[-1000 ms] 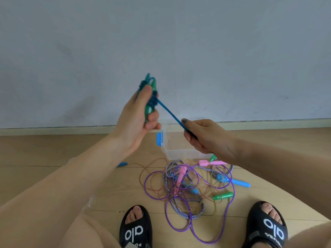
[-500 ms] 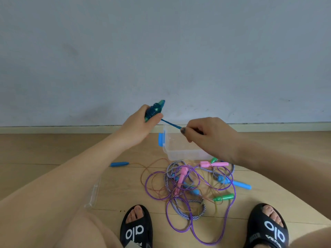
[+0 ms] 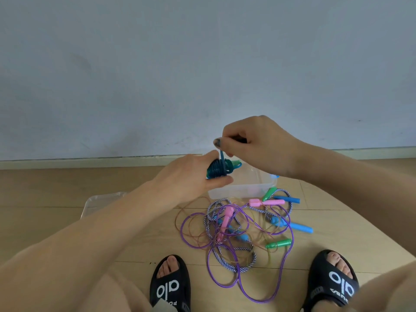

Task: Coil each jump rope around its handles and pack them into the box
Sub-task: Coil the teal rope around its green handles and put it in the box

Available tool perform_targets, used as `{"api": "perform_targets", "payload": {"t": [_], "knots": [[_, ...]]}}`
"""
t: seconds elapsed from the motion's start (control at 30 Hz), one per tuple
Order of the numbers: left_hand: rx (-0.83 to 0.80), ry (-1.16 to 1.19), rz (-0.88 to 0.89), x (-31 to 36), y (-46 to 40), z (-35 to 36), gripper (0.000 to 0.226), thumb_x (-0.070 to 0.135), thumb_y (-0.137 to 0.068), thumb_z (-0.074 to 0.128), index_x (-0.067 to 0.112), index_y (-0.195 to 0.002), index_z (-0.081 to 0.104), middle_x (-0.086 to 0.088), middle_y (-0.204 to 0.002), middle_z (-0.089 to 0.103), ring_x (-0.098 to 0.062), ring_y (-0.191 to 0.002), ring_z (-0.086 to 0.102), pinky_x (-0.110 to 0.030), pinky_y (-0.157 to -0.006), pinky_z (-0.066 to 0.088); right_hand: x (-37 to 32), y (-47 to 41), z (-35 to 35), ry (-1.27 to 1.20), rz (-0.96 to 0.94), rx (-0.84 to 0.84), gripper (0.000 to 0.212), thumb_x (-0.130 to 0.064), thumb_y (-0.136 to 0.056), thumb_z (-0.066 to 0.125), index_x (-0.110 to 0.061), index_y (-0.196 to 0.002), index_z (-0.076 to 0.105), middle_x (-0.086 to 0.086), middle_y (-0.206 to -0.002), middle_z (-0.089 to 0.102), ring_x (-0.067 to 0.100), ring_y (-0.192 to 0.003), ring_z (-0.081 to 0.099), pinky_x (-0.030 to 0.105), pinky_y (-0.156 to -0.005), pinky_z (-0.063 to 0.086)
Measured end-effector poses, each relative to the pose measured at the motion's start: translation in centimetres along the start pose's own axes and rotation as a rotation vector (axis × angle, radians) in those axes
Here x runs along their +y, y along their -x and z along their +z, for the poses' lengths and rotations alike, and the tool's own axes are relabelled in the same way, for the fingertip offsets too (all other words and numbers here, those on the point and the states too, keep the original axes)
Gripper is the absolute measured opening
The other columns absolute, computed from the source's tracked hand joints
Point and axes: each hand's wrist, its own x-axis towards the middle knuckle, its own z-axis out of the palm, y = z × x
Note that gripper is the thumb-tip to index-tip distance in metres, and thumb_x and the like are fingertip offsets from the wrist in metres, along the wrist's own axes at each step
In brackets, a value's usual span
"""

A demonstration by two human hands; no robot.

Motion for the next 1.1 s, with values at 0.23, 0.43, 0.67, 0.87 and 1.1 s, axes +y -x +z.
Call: {"api": "perform_targets", "payload": {"t": [0.23, 0.43, 0.67, 0.87, 1.1], "knots": [[0.035, 0.167, 0.106, 1.6, 1.2, -1.3, 0.027, 0.067, -0.086, 0.051, 0.04, -0.089, 0.048, 0.007, -0.064, 0.054, -0.005, -0.059, 0.052, -0.019, -0.052, 0.036, 2.5, -1.7, -0.5, -0.17, 0.245, -0.022, 0.039, -0.04, -0.095, 0.055, -0.015, -0.064, 0.056, -0.002, -0.058, 0.042, 0.012, -0.052, 0.035, 0.022, -0.051, 0.031], [0.112, 0.35, 0.16, 1.2, 2.4, -2.0, 0.022, 0.062, -0.086, 0.053, 0.043, -0.097, 0.048, 0.012, -0.063, 0.053, -0.002, -0.058, 0.051, -0.016, -0.051, 0.032, 2.9, -0.4, 2.4, -0.675, 0.385, -0.194, 0.036, -0.025, -0.099, 0.053, -0.017, -0.066, 0.04, 0.007, -0.068, 0.017, 0.015, -0.054, 0.017, 0.029, -0.051, 0.012], [0.183, 0.656, 0.033, 1.4, 2.0, -2.3, 0.026, 0.052, -0.094, 0.048, 0.029, -0.105, 0.054, -0.001, -0.069, 0.062, -0.013, -0.055, 0.057, -0.026, -0.058, 0.048, 2.3, 0.5, 3.8, -0.965, 0.526, -0.188, 0.04, -0.023, -0.1, 0.038, -0.023, -0.062, 0.05, -0.003, -0.06, 0.015, 0.015, -0.051, 0.01, 0.027, -0.047, 0.009], [0.109, 0.867, -0.059, 1.0, 1.1, -2.4, 0.024, 0.045, -0.1, 0.045, 0.023, -0.107, 0.053, -0.002, -0.072, 0.065, -0.016, -0.054, 0.059, -0.027, -0.06, 0.05, 1.1, 0.5, 4.4, -0.746, 0.558, 0.057, 0.03, -0.026, -0.103, 0.038, -0.011, -0.087, 0.058, -0.007, -0.048, 0.036, 0.011, -0.04, 0.027, 0.021, -0.04, 0.024], [0.048, 0.865, -0.104, 0.8, 1.0, -2.2, 0.02, 0.04, -0.101, 0.044, 0.023, -0.111, 0.047, -0.005, -0.072, 0.06, -0.019, -0.057, 0.057, -0.027, -0.06, 0.051, 0.6, 1.6, 3.4, -0.195, 0.296, 0.101, 0.019, -0.015, -0.097, 0.044, -0.016, -0.086, 0.06, -0.006, -0.056, 0.062, 0.003, -0.042, 0.05, 0.013, -0.044, 0.038]]}}
